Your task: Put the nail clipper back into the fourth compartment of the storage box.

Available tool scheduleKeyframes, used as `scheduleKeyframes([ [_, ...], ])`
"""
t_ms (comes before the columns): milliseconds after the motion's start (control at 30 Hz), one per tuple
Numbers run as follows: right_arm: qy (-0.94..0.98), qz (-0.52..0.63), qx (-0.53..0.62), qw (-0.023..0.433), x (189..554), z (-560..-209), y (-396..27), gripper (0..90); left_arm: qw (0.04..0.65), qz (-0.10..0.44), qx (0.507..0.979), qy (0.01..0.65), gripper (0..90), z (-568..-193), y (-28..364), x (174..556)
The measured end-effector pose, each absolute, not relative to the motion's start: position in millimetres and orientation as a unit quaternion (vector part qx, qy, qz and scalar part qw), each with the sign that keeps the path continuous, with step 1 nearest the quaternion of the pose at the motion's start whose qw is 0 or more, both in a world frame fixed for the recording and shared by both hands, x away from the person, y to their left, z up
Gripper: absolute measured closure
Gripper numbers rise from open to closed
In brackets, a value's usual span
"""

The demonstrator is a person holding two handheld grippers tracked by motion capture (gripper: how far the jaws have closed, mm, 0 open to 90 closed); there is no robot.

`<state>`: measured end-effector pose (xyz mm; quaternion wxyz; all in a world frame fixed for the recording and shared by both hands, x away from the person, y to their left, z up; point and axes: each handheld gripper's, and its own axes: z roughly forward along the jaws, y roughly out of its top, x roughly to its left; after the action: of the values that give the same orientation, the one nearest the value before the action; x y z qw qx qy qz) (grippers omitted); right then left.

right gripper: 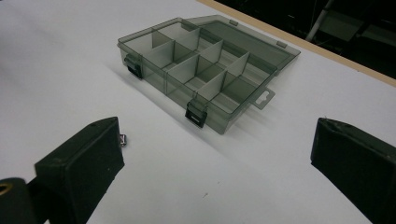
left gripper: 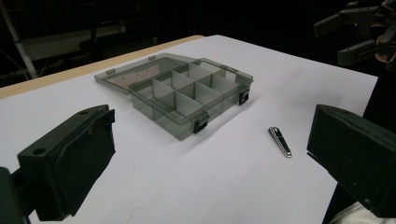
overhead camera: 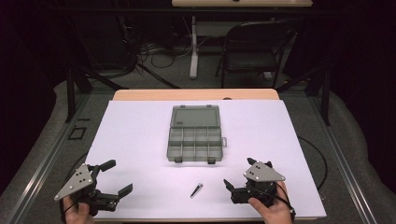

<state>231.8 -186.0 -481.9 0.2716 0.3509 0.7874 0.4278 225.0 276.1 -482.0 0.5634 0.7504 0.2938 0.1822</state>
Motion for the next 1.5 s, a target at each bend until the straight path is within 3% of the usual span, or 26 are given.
scheduleKeyframes([
  [867,0.832,0.391,0.319,0.231,255.2,-463.0,-161.8,0.1,0.557,0.173,0.756,0.298,2.4,-483.1,276.0,227.0],
  [1500,0.87,0.356,0.278,0.197,270.5,-466.3,-143.3,15.1,0.554,0.17,0.758,0.299,2.9,-484.0,275.9,227.9],
])
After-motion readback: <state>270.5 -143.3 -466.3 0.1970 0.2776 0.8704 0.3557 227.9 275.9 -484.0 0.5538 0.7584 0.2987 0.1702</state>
